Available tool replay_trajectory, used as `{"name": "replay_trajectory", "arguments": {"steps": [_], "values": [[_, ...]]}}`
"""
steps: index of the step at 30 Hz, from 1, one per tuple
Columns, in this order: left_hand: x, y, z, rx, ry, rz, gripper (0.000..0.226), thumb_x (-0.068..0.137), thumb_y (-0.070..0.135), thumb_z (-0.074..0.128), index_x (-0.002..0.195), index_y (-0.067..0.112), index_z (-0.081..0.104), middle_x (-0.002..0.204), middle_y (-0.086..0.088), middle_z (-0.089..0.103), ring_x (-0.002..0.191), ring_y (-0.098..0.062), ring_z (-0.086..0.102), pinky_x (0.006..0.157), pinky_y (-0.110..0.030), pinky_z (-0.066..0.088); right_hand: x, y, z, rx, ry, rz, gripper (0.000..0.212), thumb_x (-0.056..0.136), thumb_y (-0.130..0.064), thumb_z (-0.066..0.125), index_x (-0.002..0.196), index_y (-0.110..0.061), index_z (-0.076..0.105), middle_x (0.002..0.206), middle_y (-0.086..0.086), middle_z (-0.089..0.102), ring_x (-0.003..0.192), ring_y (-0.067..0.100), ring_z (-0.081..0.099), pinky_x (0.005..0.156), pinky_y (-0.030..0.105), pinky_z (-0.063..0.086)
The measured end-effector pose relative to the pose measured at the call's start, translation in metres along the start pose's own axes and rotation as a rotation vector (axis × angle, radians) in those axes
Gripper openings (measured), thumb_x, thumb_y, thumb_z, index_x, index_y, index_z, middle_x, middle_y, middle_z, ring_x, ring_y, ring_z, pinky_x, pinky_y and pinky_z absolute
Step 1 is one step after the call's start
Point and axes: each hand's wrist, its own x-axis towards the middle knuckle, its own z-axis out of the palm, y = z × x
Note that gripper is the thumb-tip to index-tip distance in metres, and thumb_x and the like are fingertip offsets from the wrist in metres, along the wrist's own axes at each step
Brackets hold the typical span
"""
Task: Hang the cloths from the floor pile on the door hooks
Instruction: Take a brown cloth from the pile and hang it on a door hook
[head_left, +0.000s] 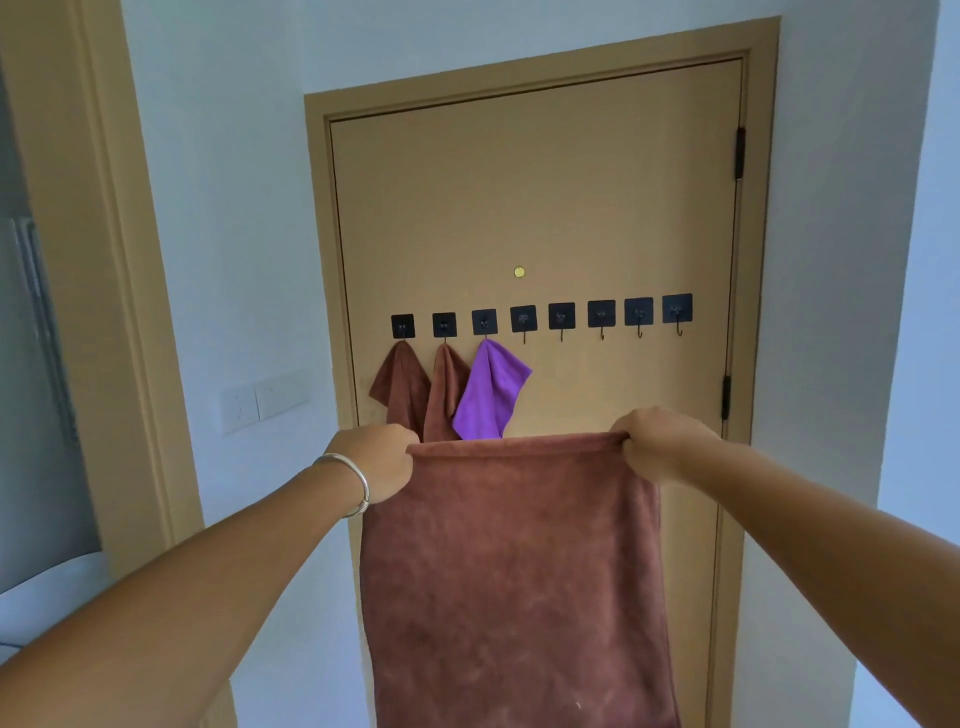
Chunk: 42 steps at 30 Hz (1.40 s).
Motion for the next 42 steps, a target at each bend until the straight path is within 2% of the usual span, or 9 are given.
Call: {"name": "replay_trajectory", "arguments": {"steps": [12, 16, 21, 26, 30, 32, 36, 39, 42], "values": [[0.122, -0.003, 0.067, -0.121, 0.032, 0.005, 0.031, 0.088, 0.013, 0.037, 0.084, 0.029, 0.064, 0.082, 0.007, 0.065, 0.075, -0.017, 0.059, 0.056, -0.024, 0.037, 0.118, 0.042, 0.041, 0.025, 0.042, -0.053, 0.049, 0.079, -0.006, 0.031, 0.100, -0.029, 0.069, 0.098, -0.003, 0.067, 0.089, 0.019, 0.059, 0.075, 0.033, 0.053], [0.174, -0.016, 0.088, -0.326, 0.175, 0.056, 0.054, 0.083, 0.006, 0.036, 0.109, 0.044, 0.064, 0.101, 0.018, 0.068, 0.094, -0.013, 0.061, 0.079, -0.032, 0.052, 0.161, 0.044, 0.047, 0.191, 0.174, -0.128, 0.058, 0.081, 0.003, 0.029, 0.098, -0.032, 0.072, 0.094, -0.011, 0.067, 0.088, 0.013, 0.060, 0.075, 0.032, 0.053], [0.258, -0.037, 0.112, -0.510, 0.300, 0.153, 0.063, 0.079, -0.003, 0.038, 0.115, 0.042, 0.063, 0.111, 0.025, 0.066, 0.107, -0.004, 0.059, 0.090, -0.026, 0.048, 0.231, 0.040, 0.046, 0.233, 0.303, -0.179, 0.061, 0.077, 0.009, 0.030, 0.094, -0.031, 0.074, 0.093, -0.013, 0.069, 0.088, 0.010, 0.062, 0.076, 0.030, 0.054], [0.336, -0.060, 0.128, -0.531, 0.341, 0.279, 0.071, 0.077, -0.006, 0.041, 0.123, 0.048, 0.043, 0.105, 0.030, 0.062, 0.097, -0.003, 0.061, 0.082, -0.024, 0.049, 0.302, 0.039, 0.048, 0.239, 0.395, -0.165, 0.060, 0.077, 0.010, 0.031, 0.091, -0.032, 0.072, 0.094, -0.010, 0.070, 0.090, 0.013, 0.063, 0.079, 0.032, 0.054], [0.379, -0.072, 0.146, -0.250, 0.419, 0.485, 0.066, 0.077, -0.008, 0.050, 0.125, 0.035, 0.037, 0.140, 0.014, 0.032, 0.087, -0.025, 0.063, 0.058, -0.038, 0.053, 0.342, 0.044, 0.056, 0.224, 0.462, -0.182, 0.067, 0.078, 0.012, 0.032, 0.114, -0.033, 0.065, 0.108, -0.015, 0.063, 0.099, 0.008, 0.057, 0.084, 0.022, 0.046], [0.398, -0.076, 0.157, -0.082, 0.473, 0.600, 0.066, 0.078, -0.006, 0.059, 0.124, 0.034, 0.036, 0.146, 0.010, 0.021, 0.089, -0.022, 0.064, 0.053, -0.035, 0.054, 0.354, 0.049, 0.057, 0.141, 0.416, -0.228, 0.072, 0.079, 0.012, 0.031, 0.122, -0.041, 0.054, 0.118, -0.022, 0.053, 0.098, 0.006, 0.053, 0.081, 0.020, 0.044], [0.427, -0.088, 0.168, -0.021, 0.354, 0.636, 0.050, 0.092, 0.043, 0.025, 0.141, 0.037, 0.035, 0.143, 0.000, 0.041, 0.118, -0.026, 0.051, 0.096, -0.045, 0.044, 0.372, 0.060, 0.060, -0.244, 0.341, -0.457, 0.041, 0.086, -0.007, 0.040, 0.107, -0.041, 0.042, 0.132, -0.025, 0.036, 0.097, 0.013, 0.050, 0.074, 0.024, 0.047], [0.443, -0.084, 0.169, -0.028, 0.377, 0.688, 0.040, 0.085, 0.009, 0.048, 0.118, 0.030, 0.058, 0.130, 0.004, 0.056, 0.100, -0.025, 0.059, 0.076, -0.030, 0.045, 0.386, 0.065, 0.066, -0.417, 0.265, -0.622, 0.032, 0.088, -0.041, 0.022, 0.107, -0.043, 0.047, 0.119, -0.022, 0.045, 0.096, 0.015, 0.054, 0.072, 0.024, 0.043], [0.460, -0.078, 0.164, -0.113, 0.303, 0.497, 0.059, 0.078, -0.004, 0.045, 0.117, 0.040, 0.053, 0.114, 0.015, 0.057, 0.084, -0.010, 0.048, 0.071, -0.022, 0.028, 0.402, 0.065, 0.068, -0.492, 0.191, -0.706, 0.038, 0.087, -0.048, 0.021, 0.113, -0.045, 0.048, 0.119, -0.015, 0.049, 0.102, 0.017, 0.054, 0.077, 0.028, 0.045]]}}
